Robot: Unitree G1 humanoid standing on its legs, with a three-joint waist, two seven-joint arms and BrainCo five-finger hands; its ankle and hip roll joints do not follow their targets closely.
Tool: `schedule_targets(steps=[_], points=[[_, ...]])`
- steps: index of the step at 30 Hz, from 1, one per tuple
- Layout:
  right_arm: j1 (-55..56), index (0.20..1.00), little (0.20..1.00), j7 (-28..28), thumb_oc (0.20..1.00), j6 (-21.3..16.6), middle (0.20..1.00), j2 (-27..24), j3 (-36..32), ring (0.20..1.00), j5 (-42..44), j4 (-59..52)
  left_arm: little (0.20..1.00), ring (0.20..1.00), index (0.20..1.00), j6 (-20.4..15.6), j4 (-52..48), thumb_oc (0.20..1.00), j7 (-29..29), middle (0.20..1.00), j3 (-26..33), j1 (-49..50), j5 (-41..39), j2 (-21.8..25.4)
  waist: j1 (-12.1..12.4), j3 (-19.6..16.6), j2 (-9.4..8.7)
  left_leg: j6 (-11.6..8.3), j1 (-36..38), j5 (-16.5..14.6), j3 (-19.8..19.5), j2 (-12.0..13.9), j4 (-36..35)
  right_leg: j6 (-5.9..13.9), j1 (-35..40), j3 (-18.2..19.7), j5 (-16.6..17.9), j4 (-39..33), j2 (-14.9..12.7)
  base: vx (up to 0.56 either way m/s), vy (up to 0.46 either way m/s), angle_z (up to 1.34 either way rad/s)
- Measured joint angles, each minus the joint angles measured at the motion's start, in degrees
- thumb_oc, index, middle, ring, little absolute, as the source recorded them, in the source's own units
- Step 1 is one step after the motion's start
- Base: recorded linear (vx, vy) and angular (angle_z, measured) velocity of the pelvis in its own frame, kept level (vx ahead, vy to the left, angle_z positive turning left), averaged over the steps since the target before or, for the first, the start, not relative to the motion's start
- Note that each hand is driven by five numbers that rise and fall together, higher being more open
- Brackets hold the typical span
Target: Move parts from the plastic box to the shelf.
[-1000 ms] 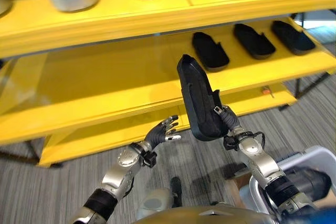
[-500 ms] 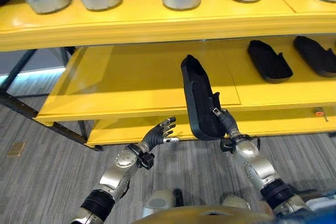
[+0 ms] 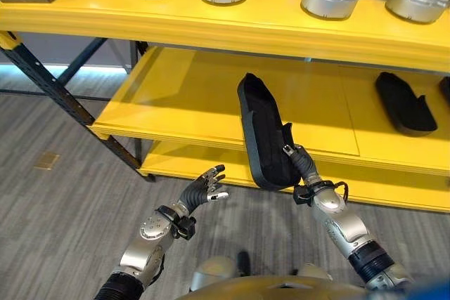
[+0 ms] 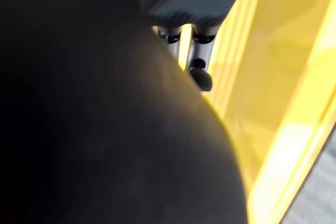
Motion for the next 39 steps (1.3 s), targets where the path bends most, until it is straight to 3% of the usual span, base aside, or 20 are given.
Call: schedule_targets(steps=[1, 4, 6, 8, 10, 11, 13, 17, 20, 24, 26, 27, 28, 29, 30, 32, 34, 37, 38, 39], points=[[0.0, 0.2, 0.2, 0.4, 0.2, -0.1, 0.2, 0.0, -0.2, 0.2, 0.0, 0.2, 1.0, 1.0, 1.0, 0.0, 0.2, 1.0, 0.0, 1.0, -0.2, -0.1, 0.0, -0.6, -0.3, -0.2, -0.41, -0.02, 0.5, -0.1, 0.0, -0.1, -0.7, -0.62, 0.9, -0.4, 2.4, -2.6, -0.1, 0.15, -0.108, -0.21], [-0.1, 0.2, 0.2, 1.2, 0.2, -0.1, 0.2, -0.1, -0.3, 0.2, 0.0, 0.6, 1.0, 1.0, 1.0, -0.5, 0.7, 1.0, 0.0, 1.0, -0.3, -0.8, -0.6, -2.3, -0.6, -0.2, -0.13, 0.19, 1.0, 0.7, -0.5, 0.1, -2.0, 1.2, 2.3, -1.0, 6.3, -8.3, -0.7, 0.15, -0.119, -0.11], [-0.1, 0.2, 0.2, 2.0, 0.2, -0.4, 0.2, -0.1, -0.7, 0.2, 0.0, 2.2, 1.0, 1.0, 1.0, -0.7, 2.4, 1.0, -0.1, 1.0, -0.8, -1.9, -0.6, -3.9, -1.9, 0.3, 1.18, 1.05, 1.5, 1.4, -2.3, 0.5, -2.6, 2.15, 1.9, 0.2, 7.1, -7.7, -1.8, 0.12, -0.167, 0.5], [0.3, 0.2, 0.2, 2.4, 0.2, -0.4, 0.2, -0.3, -0.8, 0.2, 0.1, 3.2, 1.0, 1.0, 1.0, -0.9, 2.6, 1.0, -0.2, 1.0, -1.6, -1.9, -0.5, -3.9, -1.9, 0.2, 0.64, -0.74, 1.9, 1.0, -4.2, 1.5, -2.3, 2.26, 1.3, 0.3, 9.8, -10.1, -3.8, 0.28, -0.256, 0.69], [0.0, 0.2, 0.2, 3.2, 0.2, -0.4, 0.2, -0.7, -0.5, 0.2, 0.1, 3.2, 1.0, 1.0, 1.0, -0.8, 2.5, 1.0, 0.2, 1.0, -0.6, -0.7, -0.5, -2.7, -0.4, 0.3, -0.71, -7.16, 1.6, -4.2, -2.4, 3.8, 2.9, 0.47, 5.1, -1.9, 9.9, -12.7, -3.0, 0.32, -0.198, 0.15], [0.0, 0.2, 0.2, 3.1, 0.2, -0.5, 0.2, -1.9, -0.6, 0.2, 0.2, 3.0, 1.0, 1.0, 1.0, -0.9, 2.2, 1.0, 0.9, 1.0, -0.3, -0.5, -0.5, -2.3, -0.6, -0.1, 0.07, -7.4, 1.6, -5.7, 1.4, 7.2, 6.2, -1.32, 7.0, -2.7, 8.1, -12.5, -0.3, 0.26, -0.159, 0.16], [-0.3, 0.2, 0.2, 2.4, 0.2, -0.5, 0.2, -2.5, -1.9, 0.2, 0.2, 3.0, 1.0, 1.0, 1.0, -0.9, 0.0, 1.0, 1.3, 1.0, 0.5, -0.4, -0.5, -2.4, -0.8, -0.3, 0.13, -7.46, 1.8, -5.8, 2.7, 9.9, 7.1, -2.84, 7.1, -3.2, 5.7, -11.4, 2.1, 0.2, -0.121, 0.07], [-0.4, 0.2, 0.2, 0.6, 0.2, 0.0, 0.2, -2.9, -3.0, 0.2, 0.1, 3.1, 1.0, 1.0, 1.0, -0.9, -0.3, 1.0, 1.3, 1.0, 0.1, -1.1, 0.3, -4.5, -1.1, -0.3, 0.38, -9.24, 1.8, -3.2, 4.7, 11.5, 9.6, -4.82, 8.6, -3.2, 4.4, -12.5, 3.2, 0.19, -0.148, -0.11], [-0.6, 0.2, 0.2, -0.9, 0.2, 0.5, 0.2, -2.8, -3.3, 0.2, 0.2, 3.4, 1.0, 1.0, 1.0, -0.9, -0.2, 1.0, 6.7, 1.0, 0.8, -0.6, 1.8, -4.2, -1.1, -0.7, 0.95, -10.5, 1.4, -2.3, 5.6, 12.3, 13.0, -5.36, 9.7, -3.2, 2.6, -12.0, 3.3, 0.16, -0.25, -0.01], [-0.6, 0.2, 0.2, -1.8, 0.2, 1.2, 0.2, -2.5, -4.4, 0.2, 0.3, 4.3, 1.0, 1.0, 1.0, -1.0, -0.2, 1.0, 7.7, 1.0, 6.4, 1.4, 1.8, -3.1, -0.9, -0.6, 0.66, -9.33, -2.5, -0.4, 7.1, 14.0, 22.0, -6.22, 9.1, -3.8, -0.1, -8.5, 2.7, 0.06, -0.139, 0.04], [-0.7, 0.2, 0.2, -2.2, 0.2, 1.3, 0.2, -2.8, -5.0, 0.2, 0.3, 4.4, 1.0, 1.0, 1.0, -1.0, 0.0, 1.0, 7.1, 1.0, 7.4, 1.7, 1.8, -3.5, -1.1, -0.2, 1.13, -11.42, -7.8, 4.1, 6.3, 15.3, 30.6, -7.38, 7.0, -4.9, -0.9, -4.6, 2.3, 0.01, 0.014, 0.23], [-0.5, 0.2, 0.2, -2.4, 0.2, 1.6, 0.2, -2.3, -5.7, 0.2, 0.3, 4.4, 1.0, 1.0, 1.0, -1.0, -0.1, 1.0, 6.6, 1.0, 7.0, 1.3, 1.8, -3.2, -1.1, 0.2, 0.51, -11.38, -12.4, 9.8, 6.2, 16.9, 36.9, -7.49, 6.7, -5.3, -0.9, -3.5, 1.5, 0.02, 0.146, 0.27], [-0.5, 0.2, 0.2, -2.7, 0.2, 1.8, 0.2, -2.0, -5.7, 0.2, 0.3, 4.5, 1.0, 1.0, 1.0, -1.0, -0.1, 1.0, 6.2, 1.0, 6.8, 1.2, 1.8, -3.0, -1.1, 0.5, -0.23, -11.21, -14.4, 10.1, 6.7, 17.6, 39.7, -7.62, 7.3, -5.3, -0.9, -4.2, 0.7, 0.04, 0.237, 0.08], [-0.7, 0.2, 0.2, -3.0, 0.2, 2.1, 0.2, -1.9, -5.3, 0.2, 0.3, 4.5, 1.0, 1.0, 1.0, -0.9, 0.1, 1.0, 5.8, 1.0, 6.4, 1.2, 1.8, -2.9, -1.1, 0.5, -0.33, -10.56, -15.1, 7.2, 7.9, 19.3, 38.9, -7.11, 8.2, -5.2, -1.2, -5.7, 0.9, 0.07, 0.395, -0.09], [-0.9, 0.2, 0.2, -3.4, 0.2, 2.2, 0.2, -2.4, -4.3, 0.2, 0.2, 4.6, 1.0, 1.0, 1.0, -0.6, -0.1, 1.0, 5.8, 1.0, 5.2, 1.2, 1.7, -3.2, -2.3, 0.1, 0.95, -10.24, -12.5, 5.7, 8.1, 21.4, 24.7, -6.84, 8.5, -5.8, -1.9, -6.2, 2.1, 0.06, 0.362, -0.13], [-0.8, 0.2, 0.2, -3.8, 0.2, 2.4, 0.2, -2.7, -4.4, 0.2, 0.0, 4.7, 1.0, 1.0, 1.0, -0.4, -0.4, 1.0, 5.9, 1.0, 4.4, 0.9, 1.8, -3.3, -3.6, -0.1, 2.02, -11.31, -8.7, 6.1, 6.1, 21.1, 12.2, -6.59, 8.6, -5.4, -2.1, -5.3, 2.2, 0.01, 0.312, -0.09], [-0.4, 0.2, 0.2, -4.1, 0.2, 2.5, 0.2, -4.0, -4.6, 0.2, 0.0, 4.7, 1.0, 1.0, 1.0, -0.4, -0.4, 1.0, 5.9, 1.0, 4.0, 0.1, 1.9, -3.2, -4.2, 0.0, 2.2, -11.2, -6.5, 6.1, 4.6, 21.1, 10.1, -6.07, 7.7, -4.1, -2.6, -3.6, 1.8, -0.01, 0.308, -0.17], [-0.2, 0.2, 0.2, -3.8, 0.2, 2.5, 0.2, -6.8, -5.7, 0.2, -0.2, 4.7, 1.0, 1.0, 1.0, -0.5, -0.5, 1.0, 4.6, 1.0, 2.6, -1.6, 1.8, -3.1, -4.8, -0.4, 3.62, -10.31, -2.6, 6.8, 6.9, 19.0, 6.7, -4.1, 5.3, -2.9, -3.8, 0.7, 0.1, 0.0, 0.194, -0.09], [0.4, 0.2, 0.2, -3.9, 0.2, 2.5, 0.2, -7.1, -6.6, 0.2, -0.2, 4.7, 1.0, 1.0, 1.0, -0.5, -0.5, 1.0, 3.8, 1.0, 2.0, -2.1, 1.8, -3.1, -5.8, -0.4, 3.77, -10.94, -1.1, 4.5, 7.7, 18.5, 3.8, -2.84, 4.9, -3.5, -4.6, 2.4, -0.8, 0.02, 0.228, 0.4], [0.5, 0.2, 0.2, -4.2, 0.2, 2.5, 0.2, -6.2, -7.3, 0.2, -0.2, 5.4, 1.0, 1.0, 1.0, -0.5, -0.4, 1.0, 3.3, 1.0, 2.1, -3.4, 1.9, -2.9, -5.7, 0.1, 1.94, -11.12, -0.3, 4.4, 7.6, 16.6, 2.6, -2.05, 4.7, -3.6, -4.9, 3.4, -2.7, 0.03, 0.188, 0.25]])
